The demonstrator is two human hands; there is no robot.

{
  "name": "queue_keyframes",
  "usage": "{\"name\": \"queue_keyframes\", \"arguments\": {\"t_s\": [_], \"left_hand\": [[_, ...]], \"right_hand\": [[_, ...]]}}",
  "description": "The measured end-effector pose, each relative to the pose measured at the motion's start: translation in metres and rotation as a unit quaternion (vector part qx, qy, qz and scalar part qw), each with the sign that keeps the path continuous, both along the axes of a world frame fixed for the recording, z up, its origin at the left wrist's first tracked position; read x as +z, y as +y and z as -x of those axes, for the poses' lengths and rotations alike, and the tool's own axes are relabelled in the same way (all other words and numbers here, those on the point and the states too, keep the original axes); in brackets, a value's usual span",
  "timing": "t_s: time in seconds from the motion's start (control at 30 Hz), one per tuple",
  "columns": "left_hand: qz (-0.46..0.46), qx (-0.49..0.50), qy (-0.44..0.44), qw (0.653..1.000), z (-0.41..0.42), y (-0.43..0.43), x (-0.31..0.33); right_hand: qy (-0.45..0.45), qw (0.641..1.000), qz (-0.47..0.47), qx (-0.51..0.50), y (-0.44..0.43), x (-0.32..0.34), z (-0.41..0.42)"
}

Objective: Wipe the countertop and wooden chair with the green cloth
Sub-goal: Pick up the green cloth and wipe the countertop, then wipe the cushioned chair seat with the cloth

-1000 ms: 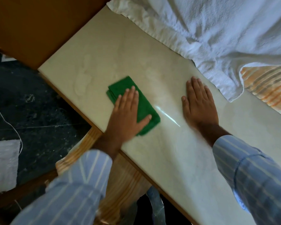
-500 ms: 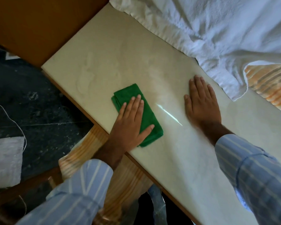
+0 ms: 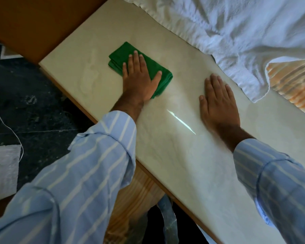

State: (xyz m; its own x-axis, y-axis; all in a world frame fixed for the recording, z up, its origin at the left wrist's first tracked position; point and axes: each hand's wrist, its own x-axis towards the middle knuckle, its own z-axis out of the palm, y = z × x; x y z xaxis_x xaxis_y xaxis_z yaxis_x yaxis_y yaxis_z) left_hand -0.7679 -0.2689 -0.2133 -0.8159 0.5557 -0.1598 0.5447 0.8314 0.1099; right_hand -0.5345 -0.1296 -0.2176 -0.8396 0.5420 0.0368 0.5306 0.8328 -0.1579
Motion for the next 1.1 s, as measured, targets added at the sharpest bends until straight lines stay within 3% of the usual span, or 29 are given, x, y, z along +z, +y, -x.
{"name": "queue_keyframes", "arguments": {"t_s": [0.33, 0.43, 0.53, 0.7, 0.8, 0.87, 0.93, 1.07, 1.1], "left_hand": [[-0.026, -0.014, 0.016, 0.999, -0.092, -0.048, 0.001], [-0.046, -0.02, 0.038, 0.998, -0.073, -0.042, 0.015], [-0.105, 0.041, 0.117, 0.987, -0.039, -0.051, 0.021], [-0.079, 0.123, 0.03, 0.989, -0.02, -0.065, 0.018], [-0.162, 0.161, -0.051, 0.972, -0.027, -0.073, 0.029], [-0.274, 0.222, -0.116, 0.929, -0.04, -0.098, 0.037], [-0.365, 0.288, -0.165, 0.87, -0.065, -0.128, 0.043], [-0.561, 0.388, -0.313, 0.66, -0.123, -0.205, 0.038], [-0.58, 0.396, -0.337, 0.627, -0.14, -0.227, 0.034]], "right_hand": [[0.007, 1.0, 0.029, -0.005, 0.0, 0.001, -0.001], [0.006, 0.995, 0.098, -0.028, -0.007, 0.01, 0.007], [0.036, 0.983, 0.181, -0.018, -0.029, 0.018, 0.021], [0.022, 0.973, 0.224, 0.041, -0.072, 0.016, 0.05], [0.05, 0.967, 0.251, 0.01, -0.085, 0.026, 0.06], [0.056, 0.954, 0.295, -0.01, -0.093, 0.038, 0.06], [0.079, 0.915, 0.392, -0.05, -0.102, 0.053, 0.055], [0.114, 0.816, 0.562, -0.074, -0.141, 0.074, 0.031], [0.107, 0.805, 0.58, -0.063, -0.156, 0.076, 0.024]]}}
